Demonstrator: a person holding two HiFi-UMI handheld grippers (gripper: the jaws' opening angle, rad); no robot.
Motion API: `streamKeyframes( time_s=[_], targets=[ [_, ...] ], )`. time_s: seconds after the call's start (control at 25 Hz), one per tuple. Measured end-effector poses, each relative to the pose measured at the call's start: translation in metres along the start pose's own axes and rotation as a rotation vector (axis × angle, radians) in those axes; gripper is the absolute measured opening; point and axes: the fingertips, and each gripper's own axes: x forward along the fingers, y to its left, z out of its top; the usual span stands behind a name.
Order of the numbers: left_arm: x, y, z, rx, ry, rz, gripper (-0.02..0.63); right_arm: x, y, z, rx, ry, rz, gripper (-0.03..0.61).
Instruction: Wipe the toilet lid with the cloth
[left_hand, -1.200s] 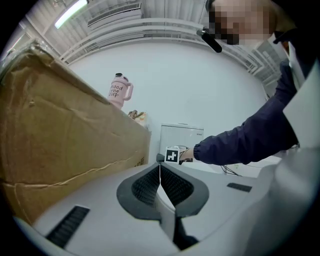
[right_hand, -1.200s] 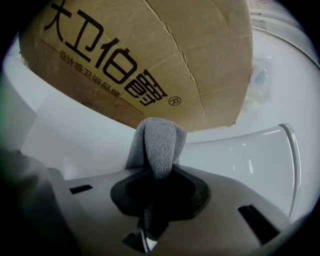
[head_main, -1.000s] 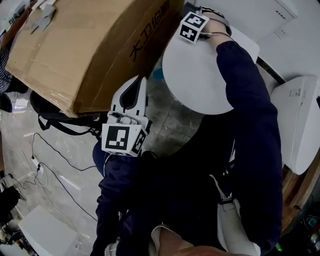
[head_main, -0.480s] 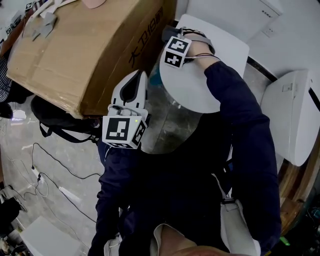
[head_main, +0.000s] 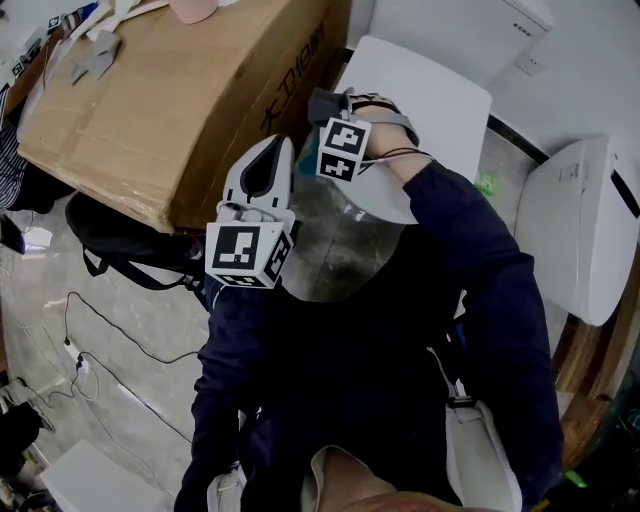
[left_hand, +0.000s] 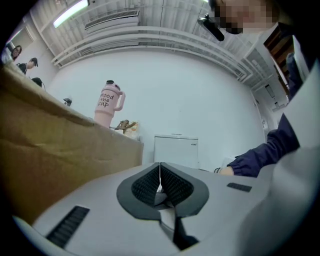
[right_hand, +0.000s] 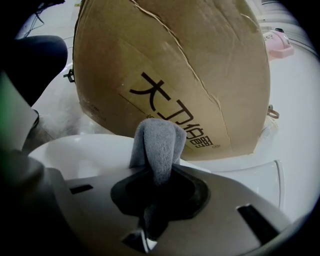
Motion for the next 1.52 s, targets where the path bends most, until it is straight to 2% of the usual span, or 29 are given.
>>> streamKeyframes(
  time_s=[0.44, 0.6, 0.8, 1.0, 1.2, 1.32, 1.52],
  targets=[
    [-0.010, 0.011, 0.008, 0.001, -0.024, 0.073, 0.017, -0.037, 0.042, 0.018, 0.005, -0.067, 0.064, 0.064],
    [-0.017, 0.013, 0.015, 0.018, -0.048, 0.102, 0.017, -0.040, 0.045, 0.019, 0.083, -0.091, 0.073, 0.066],
    [-0.021, 0.017, 0.015, 0.024, -0.043, 0.115, 0.017, -0.055, 0.028, 0.019, 0.335, -0.217, 0.025, 0.067],
    [-0.018, 0.018, 0.016, 0.020, -0.047, 0.121, 0.017, -0.111, -0.004, 0.028, 0.713, -0.503, -0.038, 0.067],
    [-0.014, 0.012, 0.017, 0.020, -0.050, 0.109, 0.017, -0.163, -0.021, 0.008, 1.029, -0.729, -0.097, 0.067],
    [-0.012, 0.010, 0.016, 0.016, -0.048, 0.103, 0.017, -0.180, -0.023, -0.008, 1.134, -0.787, -0.146, 0.067],
    [-0.011, 0.006, 0.015, 0.014, -0.048, 0.095, 0.017, -0.192, -0.025, -0.018, 1.179, -0.827, -0.203, 0.066]
  ],
)
